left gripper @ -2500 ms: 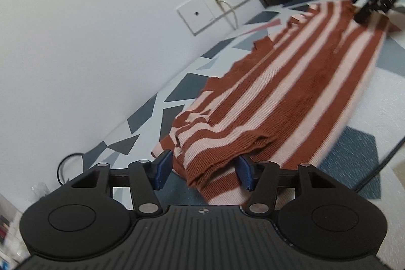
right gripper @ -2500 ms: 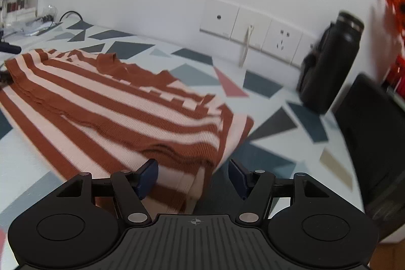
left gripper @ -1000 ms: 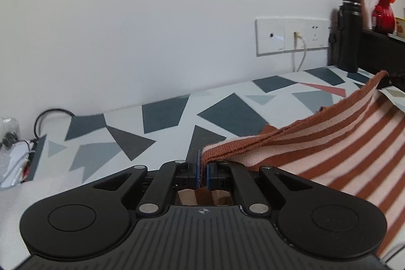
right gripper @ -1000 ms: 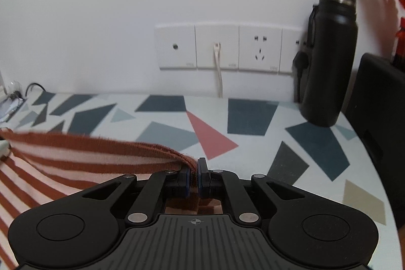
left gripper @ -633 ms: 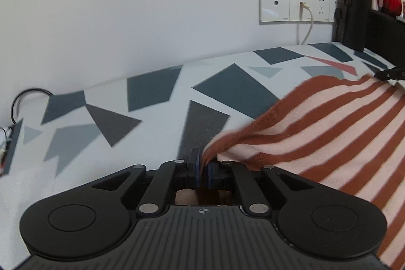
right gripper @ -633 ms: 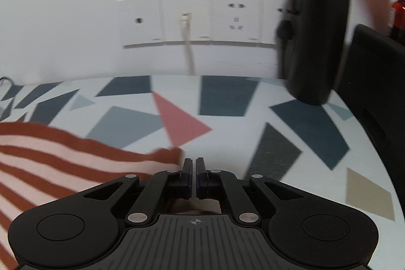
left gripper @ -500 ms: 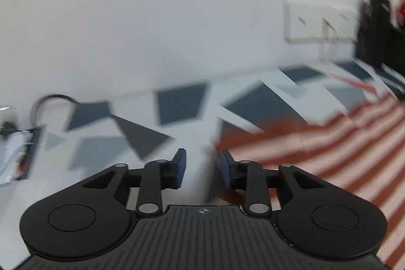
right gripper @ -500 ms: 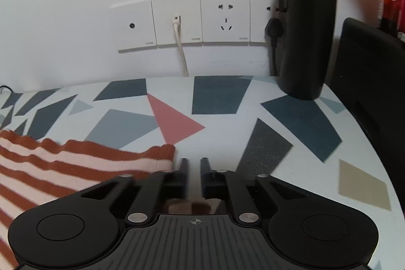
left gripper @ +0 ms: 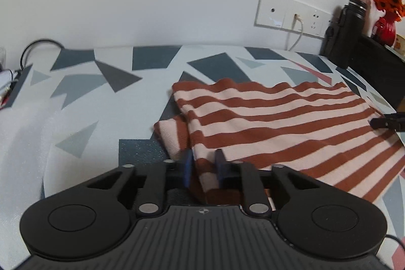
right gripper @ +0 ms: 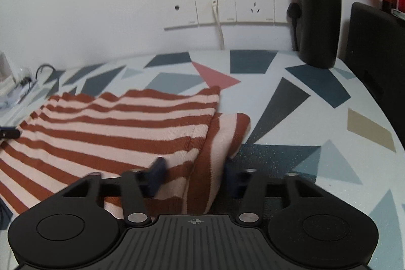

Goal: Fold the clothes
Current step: 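Lay the folded edge down and open both tools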

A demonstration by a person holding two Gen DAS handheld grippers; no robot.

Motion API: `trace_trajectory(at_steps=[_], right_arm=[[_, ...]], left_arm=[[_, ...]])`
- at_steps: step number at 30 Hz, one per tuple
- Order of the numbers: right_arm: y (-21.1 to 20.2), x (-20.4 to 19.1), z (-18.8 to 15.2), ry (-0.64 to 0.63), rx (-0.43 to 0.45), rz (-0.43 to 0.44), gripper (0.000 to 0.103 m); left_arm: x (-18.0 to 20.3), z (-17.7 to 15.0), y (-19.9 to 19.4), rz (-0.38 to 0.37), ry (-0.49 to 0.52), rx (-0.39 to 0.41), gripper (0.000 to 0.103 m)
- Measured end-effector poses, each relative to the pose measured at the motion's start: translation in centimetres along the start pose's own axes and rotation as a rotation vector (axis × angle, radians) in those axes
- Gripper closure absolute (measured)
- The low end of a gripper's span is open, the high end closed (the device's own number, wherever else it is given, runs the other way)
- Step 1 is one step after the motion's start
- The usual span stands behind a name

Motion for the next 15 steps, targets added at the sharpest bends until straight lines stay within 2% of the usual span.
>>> trace_trajectory(at_steps=[1,3,6,8,10,11,12,13,14,15], right_arm=[[-0.2,0.2,0.0,0.01,0.008,-0.001,0.079],[-0.5,0.5,0.0,0.027,0.014,0.016,0.083],[-0.5,0.8,-0.2,0.048,0.015,0.019,0.083],[-0.5,1.0,-0.3,0.073,0.009,0.019,0.076],[-0.5,1.2,-0.4,0.101,-0.012,0.022,0.06],[-0.5,1.3,-0.4,0.106,-0.019,0.026,0.054],[-0.7,1.2,-0.5,0.103,-0.024,0.029,0.043],[-0.8,1.0,-0.5,0.094,-0.025,0.024,0.035],[-0.8,0.9,-0.5,0.084,-0.03,0.014,0.032],[-0.7,0.7,-0.6,0.075,-0.034,0.005,0.03]], left_arm=[[0.3,-0.1,-0.1,0.003,0.011,0.004,0.095],[0.5,-0.4,-0.4,0.013,0.027,0.012,0.097],[0.1,-1.0,-0.3,0.017,0.016,0.01,0.097],[-0.2,-1.3,-0.4,0.001,0.003,0.006,0.097],[-0.5,-1.4,-0.5,0.0,-0.014,-0.001,0.091],[-0.7,-1.3,-0.7,0.007,-0.025,-0.007,0.074],[-0.8,-1.2,-0.9,0.016,-0.037,-0.004,0.044],[-0.9,-1.2,-1.1,0.025,-0.05,-0.001,0.028],[-1.1,-1.1,-1.3,0.034,-0.063,0.002,0.013],[-1.2,-1.0,-1.5,0.043,-0.075,0.005,0.013]])
Point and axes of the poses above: each gripper's, at about its wrist camera, not at the fingertips, and y roughly the way its jaws point, x to its right, z to its top, the point moved 4 cm from there along y, roughly the way its jaws point, and after that the axes turned 11 degrees about -x, right-handed, at the moved point
